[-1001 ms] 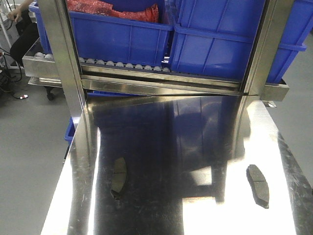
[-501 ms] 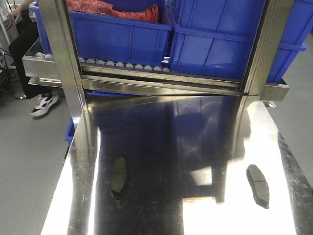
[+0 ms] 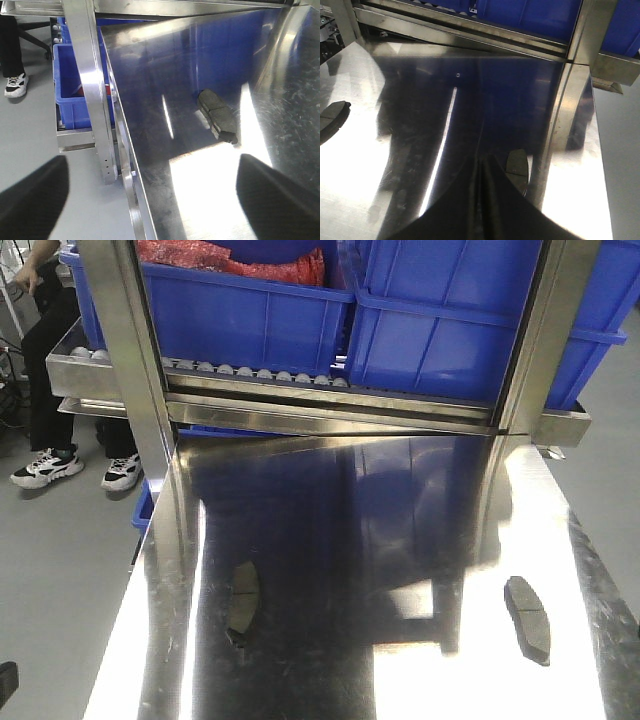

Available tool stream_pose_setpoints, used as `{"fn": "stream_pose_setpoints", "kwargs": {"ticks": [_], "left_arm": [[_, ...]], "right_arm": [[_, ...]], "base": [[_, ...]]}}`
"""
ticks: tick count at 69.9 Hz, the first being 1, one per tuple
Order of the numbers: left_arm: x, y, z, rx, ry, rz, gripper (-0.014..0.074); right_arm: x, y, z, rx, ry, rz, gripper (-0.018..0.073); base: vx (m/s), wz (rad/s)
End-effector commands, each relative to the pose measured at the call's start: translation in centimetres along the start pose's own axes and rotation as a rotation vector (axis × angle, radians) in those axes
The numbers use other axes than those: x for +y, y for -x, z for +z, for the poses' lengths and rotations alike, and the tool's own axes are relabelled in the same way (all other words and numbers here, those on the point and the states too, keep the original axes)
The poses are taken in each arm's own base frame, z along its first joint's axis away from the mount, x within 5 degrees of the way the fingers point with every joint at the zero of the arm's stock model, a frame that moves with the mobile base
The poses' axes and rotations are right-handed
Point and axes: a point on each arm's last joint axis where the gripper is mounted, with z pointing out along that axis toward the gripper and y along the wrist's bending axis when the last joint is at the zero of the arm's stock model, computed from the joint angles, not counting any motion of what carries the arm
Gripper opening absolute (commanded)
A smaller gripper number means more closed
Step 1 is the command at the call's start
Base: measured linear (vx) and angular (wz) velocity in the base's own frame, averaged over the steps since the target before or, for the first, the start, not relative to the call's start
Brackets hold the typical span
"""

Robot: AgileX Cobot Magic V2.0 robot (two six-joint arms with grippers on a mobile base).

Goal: Move and align brake pads A on conveyor
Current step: 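Stop at the steel table with both grippers open above the pads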

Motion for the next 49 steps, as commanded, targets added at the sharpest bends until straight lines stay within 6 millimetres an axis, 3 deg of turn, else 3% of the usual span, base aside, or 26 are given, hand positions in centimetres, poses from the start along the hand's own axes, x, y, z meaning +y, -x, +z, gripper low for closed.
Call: {"fn": "stream_pose_setpoints", "kwargs": {"ticks": [1,26,40,49], "left_arm": [[-0.1,1.4,-0.3,-0.084,-0.009,-0.006,0.0729],[-0.3,2.2,-0.1,-0.117,-0.025,-0.037,0.0645],[-0.3,5.4,2.6,-0.037,-0.029,0.054,0.0640],[-0.9,7.8,5.8,0.009,-0.091,0.026,0.0638]], "right_arm": [[-0.1,1.4,-0.3,-0.089,-0.011,-0.009,-0.0003],[-0.1,1.4,-0.3,-0.089,-0.011,-0.009,-0.0003],[-0.1,1.4,-0.3,-0.089,-0.011,-0.009,-0.0003],[-0.1,1.4,-0.3,-0.087,-0.010,-0.009,-0.0003]], "base": [[0.00,0.00],[0.00,0.00],[0.00,0.00],[0.00,0.00]]}}
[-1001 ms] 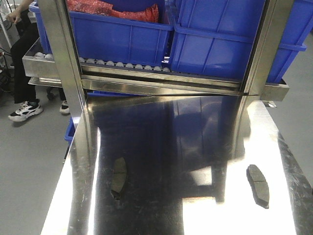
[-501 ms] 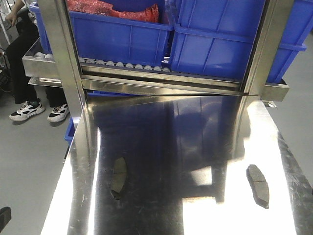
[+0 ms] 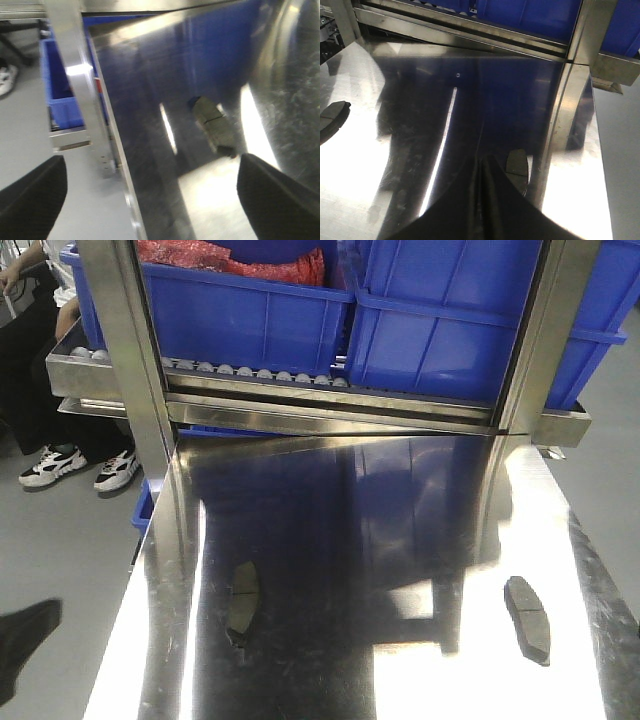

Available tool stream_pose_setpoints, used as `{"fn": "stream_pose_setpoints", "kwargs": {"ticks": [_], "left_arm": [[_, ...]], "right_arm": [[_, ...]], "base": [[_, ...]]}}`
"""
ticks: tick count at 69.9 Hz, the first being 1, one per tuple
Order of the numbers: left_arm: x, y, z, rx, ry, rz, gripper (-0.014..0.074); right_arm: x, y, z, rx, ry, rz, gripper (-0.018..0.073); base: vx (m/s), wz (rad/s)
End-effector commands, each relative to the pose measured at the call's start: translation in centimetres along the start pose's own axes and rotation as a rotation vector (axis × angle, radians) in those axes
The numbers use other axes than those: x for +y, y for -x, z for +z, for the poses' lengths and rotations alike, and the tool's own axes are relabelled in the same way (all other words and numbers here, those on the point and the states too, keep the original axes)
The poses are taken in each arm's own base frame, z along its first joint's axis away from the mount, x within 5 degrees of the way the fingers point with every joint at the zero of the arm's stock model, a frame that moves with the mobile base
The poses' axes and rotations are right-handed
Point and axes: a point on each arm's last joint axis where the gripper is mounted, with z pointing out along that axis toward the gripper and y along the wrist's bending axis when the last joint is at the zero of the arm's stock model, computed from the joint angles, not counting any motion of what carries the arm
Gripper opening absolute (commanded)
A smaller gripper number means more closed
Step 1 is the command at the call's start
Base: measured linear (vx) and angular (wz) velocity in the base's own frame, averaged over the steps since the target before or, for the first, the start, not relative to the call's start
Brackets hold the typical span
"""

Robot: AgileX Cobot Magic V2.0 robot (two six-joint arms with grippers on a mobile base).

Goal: Move and align brake pads A on conveyor
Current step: 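Stop at the steel table with both grippers open above the pads, then lower the left gripper onto the nearer grey brake pad and close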

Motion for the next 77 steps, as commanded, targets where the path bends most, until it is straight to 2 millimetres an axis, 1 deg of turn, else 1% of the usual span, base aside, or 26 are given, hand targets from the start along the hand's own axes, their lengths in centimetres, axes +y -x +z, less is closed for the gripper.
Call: {"fn": "stream_pose_setpoints", "kwargs": {"ticks": [1,4,11,12,18,20,24,25,26,33,37,38,43,44,47,49,56,65,77], "left_arm": [[-0.4,3.4,1.8,-0.077,-0.049,-0.025,0.0638],[-0.6,4.2,2.9,-0.072,-0.068,-0.026,0.0635],[-1.3,5.9,6.0,-0.035,-0.097,0.001,0.0631],[-1.5,6.2,6.7,-0.021,-0.102,0.003,0.0631],[-2.9,7.2,9.6,0.038,-0.148,0.028,0.0629],[-3.5,7.6,10.9,0.062,-0.166,0.032,0.0629],[-4.5,8.1,12.9,0.102,-0.188,0.019,0.0629],[-4.7,8.5,13.3,0.104,-0.193,0.014,0.0628],[-5.0,8.5,14.1,0.125,-0.195,0.003,0.0628],[-6.3,9.6,17.3,0.207,-0.206,-0.032,0.0627],[-6.9,10.3,18.5,0.249,-0.203,-0.033,0.0627],[-7.1,10.2,19.1,0.272,-0.193,-0.032,0.0627],[-7.8,10.6,20.5,0.363,-0.153,-0.013,0.0627],[-7.9,11.0,20.7,0.370,-0.142,-0.010,0.0627],[-8.1,10.9,21.5,0.425,-0.093,-0.009,0.0627],[-8.2,11.3,21.9,0.444,-0.060,-0.021,0.0627],[-8.3,11.4,23.5,0.531,0.038,-0.076,0.0620],[-8.6,10.7,25.2,0.638,0.061,-0.092,0.0605],[-8.8,8.7,27.0,0.746,0.070,-0.111,0.0585]], "right_arm": [[-0.1,1.4,-0.3,-0.087,-0.010,-0.009,-0.0003],[-0.1,1.4,-0.3,-0.087,-0.010,-0.009,-0.0003],[-0.1,1.4,-0.3,-0.087,-0.010,-0.009,-0.0003],[-0.1,1.4,-0.3,-0.087,-0.010,-0.009,-0.0003],[-0.1,1.4,-0.3,-0.087,-0.010,-0.009,-0.0003],[-0.1,1.4,-0.3,-0.087,-0.010,-0.009,-0.0003],[-0.1,1.4,-0.3,-0.087,-0.010,-0.009,-0.0003],[-0.1,1.4,-0.3,-0.088,-0.010,-0.009,-0.0003],[-0.1,1.4,-0.3,-0.088,-0.010,-0.009,-0.0003],[-0.1,1.4,-0.3,-0.088,-0.010,-0.009,-0.0003],[-0.1,1.4,-0.3,-0.088,-0.010,-0.009,-0.0003],[-0.1,1.4,-0.3,-0.088,-0.010,-0.009,-0.0003],[-0.1,1.4,-0.3,-0.088,-0.010,-0.009,-0.0003],[-0.1,1.4,-0.3,-0.088,-0.010,-0.009,-0.0003],[-0.1,1.4,-0.3,-0.088,-0.010,-0.009,-0.0003],[-0.1,1.4,-0.3,-0.088,-0.010,-0.009,-0.0003],[-0.1,1.4,-0.3,-0.088,-0.010,-0.009,-0.0003],[-0.1,1.4,-0.3,-0.088,-0.010,-0.009,-0.0003],[-0.1,1.4,-0.3,-0.088,-0.010,-0.009,-0.0003]], "base": [[0.00,0.00],[0.00,0.00],[0.00,0.00],[0.00,0.00],[0.00,0.00],[0.00,0.00],[0.00,0.00],[0.00,0.00],[0.00,0.00],[0.00,0.00],[0.00,0.00],[0.00,0.00],[0.00,0.00],[0.00,0.00],[0.00,0.00],[0.00,0.00],[0.00,0.00],[0.00,0.00],[0.00,0.00]]}}
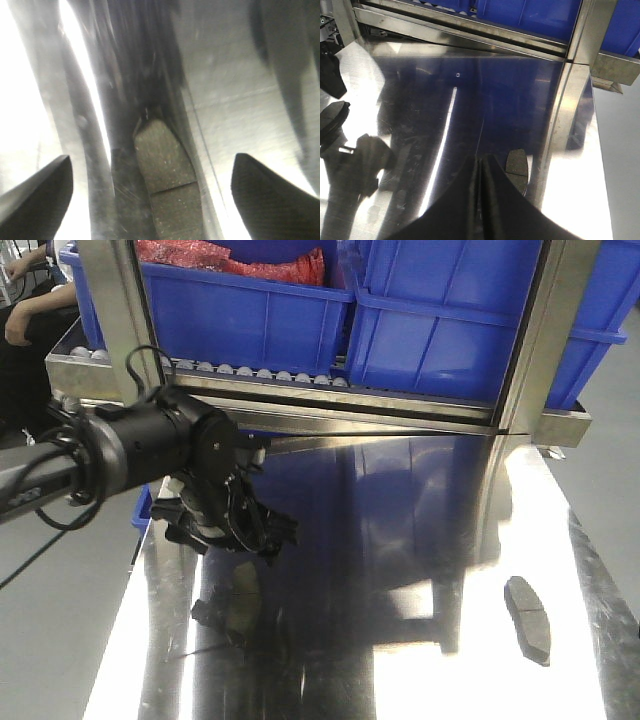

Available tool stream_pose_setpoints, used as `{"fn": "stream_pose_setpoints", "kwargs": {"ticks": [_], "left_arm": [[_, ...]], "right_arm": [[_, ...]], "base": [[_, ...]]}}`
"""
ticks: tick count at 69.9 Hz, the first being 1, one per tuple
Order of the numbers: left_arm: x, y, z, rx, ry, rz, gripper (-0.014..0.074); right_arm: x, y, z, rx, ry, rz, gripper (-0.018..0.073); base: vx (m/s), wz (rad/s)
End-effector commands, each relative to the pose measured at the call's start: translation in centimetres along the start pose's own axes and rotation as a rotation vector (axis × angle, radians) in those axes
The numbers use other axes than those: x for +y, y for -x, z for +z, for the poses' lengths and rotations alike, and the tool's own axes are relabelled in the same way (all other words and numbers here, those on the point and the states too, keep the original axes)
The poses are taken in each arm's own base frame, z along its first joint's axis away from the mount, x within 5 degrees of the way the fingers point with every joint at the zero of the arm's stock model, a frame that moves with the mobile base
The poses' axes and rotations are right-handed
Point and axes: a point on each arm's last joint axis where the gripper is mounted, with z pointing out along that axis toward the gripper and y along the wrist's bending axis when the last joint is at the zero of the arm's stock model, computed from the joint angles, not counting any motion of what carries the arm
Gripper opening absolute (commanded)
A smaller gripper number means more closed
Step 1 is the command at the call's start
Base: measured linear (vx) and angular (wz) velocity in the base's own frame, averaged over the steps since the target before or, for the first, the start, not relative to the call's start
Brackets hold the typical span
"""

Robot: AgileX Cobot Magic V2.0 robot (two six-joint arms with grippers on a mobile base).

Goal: Move and align brake pads A on conveyor
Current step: 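Lower the left gripper onto the nearer grey brake pad and close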

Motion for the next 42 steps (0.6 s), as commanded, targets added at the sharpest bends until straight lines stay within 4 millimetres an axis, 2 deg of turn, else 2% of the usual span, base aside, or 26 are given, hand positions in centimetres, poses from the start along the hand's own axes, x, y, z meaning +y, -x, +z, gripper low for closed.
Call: {"fn": "stream_pose_setpoints", "kwargs": {"ticks": [1,11,30,42], "left_arm": [[-0.5,0.3,-1.6,-0.024,-0.034,-0.024,0.0585],[-0.9,0.2,-0.4,0.021,-0.064,-0.051,0.0585],[-1.0,0.1,-0.1,0.019,-0.069,-0.053,0.0585],[-1.0,-0.1,1.1,0.072,-0.051,-0.047,0.0585]], "right_arm": [[-0.1,1.4,-0.3,-0.088,-0.010,-0.009,-0.0003],[-0.1,1.4,-0.3,-0.088,-0.010,-0.009,-0.0003],[-0.1,1.4,-0.3,-0.088,-0.010,-0.009,-0.0003],[-0.1,1.4,-0.3,-0.088,-0.010,-0.009,-0.0003]], "base": [[0.00,0.00],[0.00,0.00],[0.00,0.00],[0.00,0.00]]}}
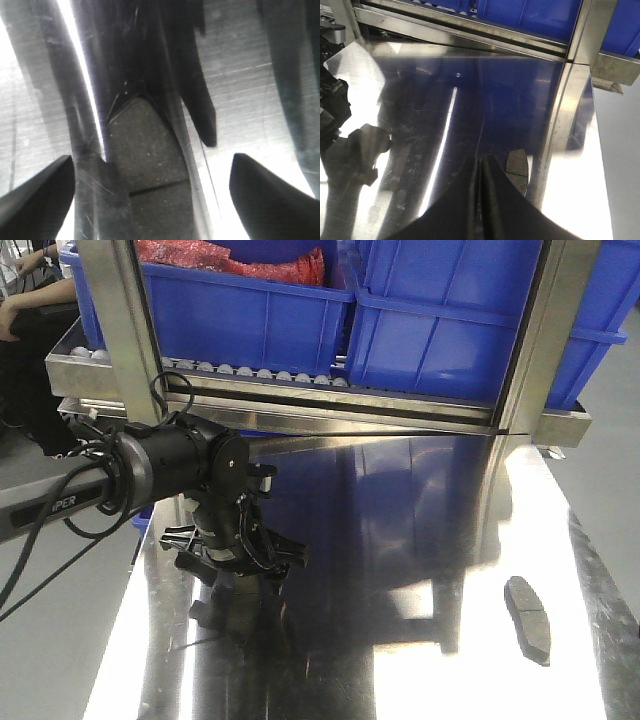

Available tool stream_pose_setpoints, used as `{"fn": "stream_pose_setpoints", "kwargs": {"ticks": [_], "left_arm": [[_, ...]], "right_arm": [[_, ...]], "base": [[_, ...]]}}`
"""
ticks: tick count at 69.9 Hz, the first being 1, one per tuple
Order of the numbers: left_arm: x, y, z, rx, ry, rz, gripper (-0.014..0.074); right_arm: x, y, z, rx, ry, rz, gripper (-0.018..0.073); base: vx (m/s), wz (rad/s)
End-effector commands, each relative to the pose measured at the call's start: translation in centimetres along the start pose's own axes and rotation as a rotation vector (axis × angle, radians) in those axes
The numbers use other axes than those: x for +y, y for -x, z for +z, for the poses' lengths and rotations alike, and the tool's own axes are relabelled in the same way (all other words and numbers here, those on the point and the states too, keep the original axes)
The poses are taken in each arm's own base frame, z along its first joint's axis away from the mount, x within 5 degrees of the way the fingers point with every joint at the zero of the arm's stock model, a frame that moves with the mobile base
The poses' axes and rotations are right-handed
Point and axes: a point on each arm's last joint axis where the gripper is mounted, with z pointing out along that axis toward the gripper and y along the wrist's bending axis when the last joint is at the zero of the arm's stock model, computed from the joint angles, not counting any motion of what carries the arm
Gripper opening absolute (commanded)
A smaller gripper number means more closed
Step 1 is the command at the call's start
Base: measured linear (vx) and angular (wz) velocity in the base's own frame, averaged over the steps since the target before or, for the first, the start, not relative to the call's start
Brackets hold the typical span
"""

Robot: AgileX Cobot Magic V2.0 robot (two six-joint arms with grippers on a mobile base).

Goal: Move and align brake pads A on conveyor
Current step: 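Lower the left gripper onto the nearer grey brake pad and close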

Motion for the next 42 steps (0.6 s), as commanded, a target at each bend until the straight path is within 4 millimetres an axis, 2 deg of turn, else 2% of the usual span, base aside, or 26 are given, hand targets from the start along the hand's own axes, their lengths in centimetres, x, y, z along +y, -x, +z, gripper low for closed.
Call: {"fn": "stream_pose_setpoints", "kwargs": {"ticks": [1,25,33,42], "left_arm": [[-0.48,0.24,-1.94,-0.042,-0.027,0.000,0.0585],[-0.86,0.25,-1.81,-0.053,-0.029,0.015,0.0579],[-0.85,0.24,-1.81,-0.055,-0.023,0.020,0.0535],[-0.82,0.16,-1.85,-0.047,-0.020,0.020,0.0446]], "right_arm": [[-0.11,1.40,-0.28,-0.088,-0.010,-0.009,-0.0003],[-0.11,1.40,-0.28,-0.088,-0.010,-0.009,-0.0003],[-0.11,1.40,-0.28,-0.088,-0.010,-0.009,-0.0003],[-0.11,1.40,-0.28,-0.088,-0.010,-0.009,-0.0003]], "base": [[0.00,0.00],[0.00,0.00],[0.00,0.00],[0.00,0.00]]}}
